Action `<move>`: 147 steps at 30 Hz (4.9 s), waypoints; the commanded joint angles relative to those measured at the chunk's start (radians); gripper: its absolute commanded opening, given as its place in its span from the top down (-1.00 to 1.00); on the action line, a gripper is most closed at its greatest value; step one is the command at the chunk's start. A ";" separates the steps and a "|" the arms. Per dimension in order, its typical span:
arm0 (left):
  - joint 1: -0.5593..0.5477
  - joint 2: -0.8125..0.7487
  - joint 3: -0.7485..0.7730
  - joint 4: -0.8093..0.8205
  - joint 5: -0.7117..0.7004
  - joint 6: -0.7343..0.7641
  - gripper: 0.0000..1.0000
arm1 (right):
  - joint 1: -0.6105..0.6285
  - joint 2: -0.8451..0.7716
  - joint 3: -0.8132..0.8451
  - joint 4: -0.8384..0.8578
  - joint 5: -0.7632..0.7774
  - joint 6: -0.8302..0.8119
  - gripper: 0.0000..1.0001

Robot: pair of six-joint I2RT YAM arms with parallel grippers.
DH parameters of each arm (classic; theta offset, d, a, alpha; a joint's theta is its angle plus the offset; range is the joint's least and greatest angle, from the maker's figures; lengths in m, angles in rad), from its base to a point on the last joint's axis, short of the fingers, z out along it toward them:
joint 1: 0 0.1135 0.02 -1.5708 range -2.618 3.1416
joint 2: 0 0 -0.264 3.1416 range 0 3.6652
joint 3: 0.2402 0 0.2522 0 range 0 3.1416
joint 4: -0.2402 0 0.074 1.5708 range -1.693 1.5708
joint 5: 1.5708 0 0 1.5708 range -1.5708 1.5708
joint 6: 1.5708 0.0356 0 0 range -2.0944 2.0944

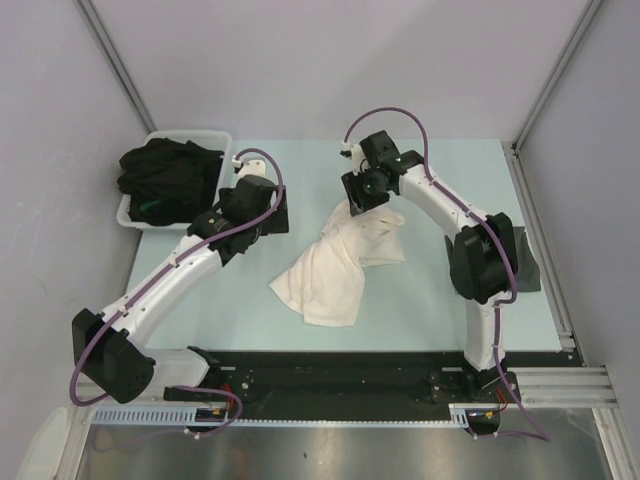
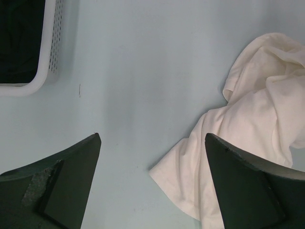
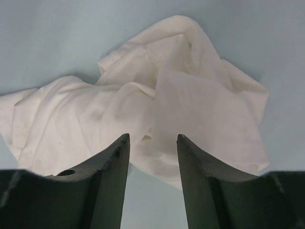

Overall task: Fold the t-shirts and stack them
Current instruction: Flatten out the tshirt

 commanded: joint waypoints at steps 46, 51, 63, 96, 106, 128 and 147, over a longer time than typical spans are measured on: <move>-0.095 0.026 -0.152 0.153 0.388 -0.057 -0.89 | -0.062 -0.033 0.240 0.026 0.201 -0.055 1.00; -0.247 0.121 -0.123 0.185 0.401 -0.071 -0.89 | -0.063 -0.022 0.199 0.018 0.189 -0.045 1.00; -0.353 0.360 0.025 0.228 0.421 -0.048 -0.90 | -0.077 0.039 0.118 0.023 0.157 -0.021 0.94; -0.367 0.777 0.286 0.203 0.391 0.083 -0.59 | -0.241 0.017 0.099 0.043 -0.011 0.053 0.68; -0.367 0.756 0.272 0.113 0.323 0.051 -0.04 | -0.256 0.013 0.115 0.038 0.008 0.053 0.69; -0.367 0.454 0.062 -0.048 0.121 -0.003 1.00 | -0.270 -0.006 0.205 0.001 0.129 0.079 0.63; -0.113 0.090 0.172 -0.298 -0.143 0.057 1.00 | -0.279 -0.006 0.228 0.014 -0.032 0.126 0.36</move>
